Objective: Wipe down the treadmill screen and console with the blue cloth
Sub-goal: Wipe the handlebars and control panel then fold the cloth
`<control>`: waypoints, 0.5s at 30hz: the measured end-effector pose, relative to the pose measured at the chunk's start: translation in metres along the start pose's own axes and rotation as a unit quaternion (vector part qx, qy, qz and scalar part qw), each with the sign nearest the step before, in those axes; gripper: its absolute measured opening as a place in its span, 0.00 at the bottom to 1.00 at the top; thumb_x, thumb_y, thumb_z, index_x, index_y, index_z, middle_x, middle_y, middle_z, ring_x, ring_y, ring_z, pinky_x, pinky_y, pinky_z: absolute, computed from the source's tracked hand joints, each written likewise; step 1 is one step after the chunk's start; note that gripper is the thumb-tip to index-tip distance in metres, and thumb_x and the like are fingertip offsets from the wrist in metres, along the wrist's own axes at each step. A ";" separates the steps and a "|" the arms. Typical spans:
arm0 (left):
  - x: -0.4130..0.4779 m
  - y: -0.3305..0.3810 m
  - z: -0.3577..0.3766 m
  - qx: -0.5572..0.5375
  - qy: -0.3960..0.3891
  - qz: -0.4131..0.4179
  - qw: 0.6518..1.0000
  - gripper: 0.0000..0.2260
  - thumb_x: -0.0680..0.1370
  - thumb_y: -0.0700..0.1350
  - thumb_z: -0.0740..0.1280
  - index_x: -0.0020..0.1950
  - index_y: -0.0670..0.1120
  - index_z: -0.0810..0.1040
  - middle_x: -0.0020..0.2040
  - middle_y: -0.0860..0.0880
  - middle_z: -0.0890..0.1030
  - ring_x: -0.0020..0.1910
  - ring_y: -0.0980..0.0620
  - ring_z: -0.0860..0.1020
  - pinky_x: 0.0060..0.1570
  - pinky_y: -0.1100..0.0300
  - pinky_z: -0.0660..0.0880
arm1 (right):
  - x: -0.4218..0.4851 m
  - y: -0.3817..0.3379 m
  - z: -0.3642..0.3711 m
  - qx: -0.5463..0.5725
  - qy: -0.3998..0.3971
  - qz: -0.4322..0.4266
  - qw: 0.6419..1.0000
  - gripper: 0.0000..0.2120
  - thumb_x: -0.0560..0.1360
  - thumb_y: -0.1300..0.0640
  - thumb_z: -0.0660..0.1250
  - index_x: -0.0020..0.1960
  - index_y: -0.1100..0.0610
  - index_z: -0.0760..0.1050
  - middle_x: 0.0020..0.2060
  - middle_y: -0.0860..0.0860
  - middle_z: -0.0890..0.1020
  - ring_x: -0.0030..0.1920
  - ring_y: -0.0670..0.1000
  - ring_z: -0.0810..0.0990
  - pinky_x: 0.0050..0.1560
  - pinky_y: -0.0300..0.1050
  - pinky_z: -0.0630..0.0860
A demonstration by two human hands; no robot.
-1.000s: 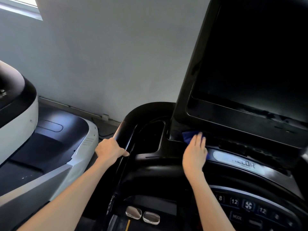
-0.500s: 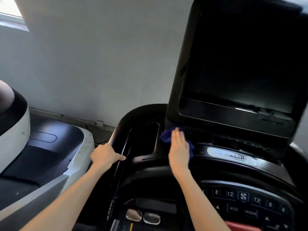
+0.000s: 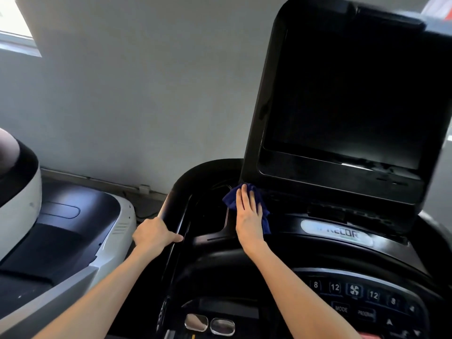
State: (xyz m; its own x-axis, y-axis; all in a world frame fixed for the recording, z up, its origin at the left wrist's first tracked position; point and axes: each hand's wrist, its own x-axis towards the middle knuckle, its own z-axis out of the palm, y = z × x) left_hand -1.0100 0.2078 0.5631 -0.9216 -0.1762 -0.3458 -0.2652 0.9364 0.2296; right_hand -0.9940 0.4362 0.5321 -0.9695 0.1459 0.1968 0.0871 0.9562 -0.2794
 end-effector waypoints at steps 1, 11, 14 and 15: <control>0.000 0.000 0.000 -0.001 0.001 0.000 1.000 0.28 0.63 0.62 0.75 0.51 0.42 0.77 0.50 0.45 0.80 0.51 0.45 0.79 0.43 0.56 0.73 | 0.002 0.001 0.000 -0.008 0.000 -0.010 1.000 0.31 0.79 0.68 0.51 0.77 0.56 0.40 0.76 0.49 0.41 0.76 0.52 0.41 0.75 0.54 0.47; -0.003 0.001 0.000 0.000 0.000 0.006 1.000 0.30 0.64 0.61 0.75 0.55 0.41 0.76 0.52 0.43 0.80 0.52 0.42 0.79 0.46 0.55 0.75 | 0.001 0.001 -0.011 0.010 -0.033 0.012 0.999 0.32 0.76 0.66 0.58 0.77 0.58 0.50 0.77 0.51 0.51 0.72 0.53 0.59 0.65 0.50 0.66; -0.004 0.001 0.001 -0.002 -0.001 0.003 1.000 0.29 0.64 0.60 0.75 0.56 0.42 0.76 0.51 0.43 0.80 0.51 0.42 0.79 0.45 0.55 0.75 | -0.024 0.016 -0.014 -0.042 -0.039 -0.019 0.998 0.30 0.70 0.58 0.69 0.71 0.58 0.66 0.71 0.51 0.68 0.64 0.53 0.73 0.56 0.51 0.73; -0.004 0.001 0.001 -0.004 -0.001 0.003 1.000 0.29 0.64 0.61 0.75 0.56 0.42 0.76 0.50 0.43 0.80 0.51 0.42 0.79 0.45 0.55 0.75 | -0.027 0.028 -0.020 -0.058 -0.015 -0.003 0.998 0.29 0.67 0.57 0.72 0.67 0.57 0.72 0.67 0.51 0.74 0.59 0.53 0.77 0.51 0.51 0.75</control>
State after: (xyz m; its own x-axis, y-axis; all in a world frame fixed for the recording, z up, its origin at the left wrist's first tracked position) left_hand -1.0063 0.2095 0.5635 -0.9223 -0.1708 -0.3467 -0.2627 0.9350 0.2381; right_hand -0.9611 0.4641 0.5374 -0.9763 0.1340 0.1701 0.1053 0.9802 -0.1674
